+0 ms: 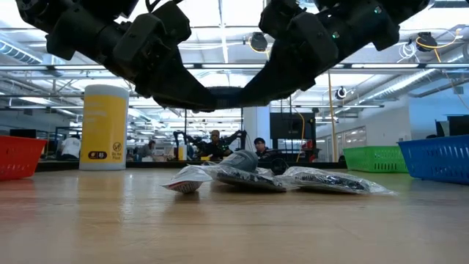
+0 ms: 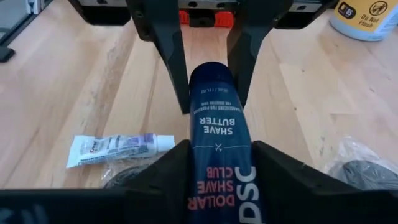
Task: Pick & Place Travel size toiletries
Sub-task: Put the shave cream into the yellow bin, then put the hair comb into the red bin
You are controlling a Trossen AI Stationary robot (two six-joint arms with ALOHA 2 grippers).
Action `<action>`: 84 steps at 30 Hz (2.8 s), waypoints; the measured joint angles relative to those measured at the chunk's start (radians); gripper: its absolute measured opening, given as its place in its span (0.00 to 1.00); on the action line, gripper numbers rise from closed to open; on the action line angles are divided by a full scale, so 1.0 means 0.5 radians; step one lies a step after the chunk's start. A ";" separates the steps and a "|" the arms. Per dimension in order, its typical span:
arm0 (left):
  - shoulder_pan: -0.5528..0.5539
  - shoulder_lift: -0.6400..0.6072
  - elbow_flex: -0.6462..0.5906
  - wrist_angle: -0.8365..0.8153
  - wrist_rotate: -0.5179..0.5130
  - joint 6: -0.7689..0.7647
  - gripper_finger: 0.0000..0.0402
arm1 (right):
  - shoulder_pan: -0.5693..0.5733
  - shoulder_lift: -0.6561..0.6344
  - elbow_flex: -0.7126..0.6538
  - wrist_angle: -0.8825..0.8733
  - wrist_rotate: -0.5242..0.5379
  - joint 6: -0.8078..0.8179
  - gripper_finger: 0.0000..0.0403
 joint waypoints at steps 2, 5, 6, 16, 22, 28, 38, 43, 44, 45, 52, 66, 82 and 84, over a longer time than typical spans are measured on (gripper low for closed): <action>0.006 0.000 0.000 -0.016 0.020 0.013 0.37 | 0.020 0.000 0.000 -0.047 0.002 0.007 0.33; 0.008 -0.018 0.000 -0.077 0.042 0.035 0.43 | 0.061 -0.016 -0.001 -0.177 0.008 0.077 0.27; 0.010 -0.028 0.000 -0.111 0.037 0.048 0.46 | 0.079 -0.048 -0.002 -0.257 0.002 0.118 0.25; 0.011 -0.065 -0.001 -0.357 -0.139 0.074 0.69 | 0.269 -0.498 0.490 -1.912 -0.291 1.015 0.18; 0.030 -0.063 -0.002 -0.342 -0.192 0.226 0.70 | 0.330 -0.610 0.717 -2.902 -1.085 1.769 0.18; 0.081 -0.063 -0.002 -0.319 -0.192 0.283 0.67 | 0.458 -0.602 0.642 -3.068 -1.663 2.248 0.18; 0.113 -0.062 -0.002 -0.311 -0.189 0.312 0.62 | 0.778 -0.438 0.395 -2.894 -2.081 2.243 0.17; 0.113 -0.062 -0.002 -0.311 -0.154 0.302 0.62 | 0.892 -0.394 0.182 -2.465 -2.153 2.251 0.18; 0.113 -0.062 -0.002 -0.311 -0.139 0.296 0.62 | 0.900 -0.381 0.140 -2.371 -2.154 2.252 0.19; 0.113 -0.062 -0.002 -0.311 -0.123 0.283 0.62 | 0.904 -0.373 0.099 -2.286 -2.151 2.252 0.19; 0.095 -0.062 -0.002 -0.311 -0.084 0.207 0.62 | 0.905 -0.343 -0.161 -1.921 -2.144 2.231 0.20; 0.013 -0.061 -0.002 -0.308 -0.086 0.145 0.62 | 0.854 -0.377 -0.358 -1.666 -1.990 2.315 0.52; 0.013 -0.061 -0.002 -0.255 -0.086 0.139 0.62 | 0.502 -0.940 -0.356 -1.221 -1.382 2.291 0.44; 0.013 -0.061 -0.002 -0.247 -0.087 0.148 0.62 | 0.486 -0.951 -0.356 -1.057 -1.148 2.103 0.43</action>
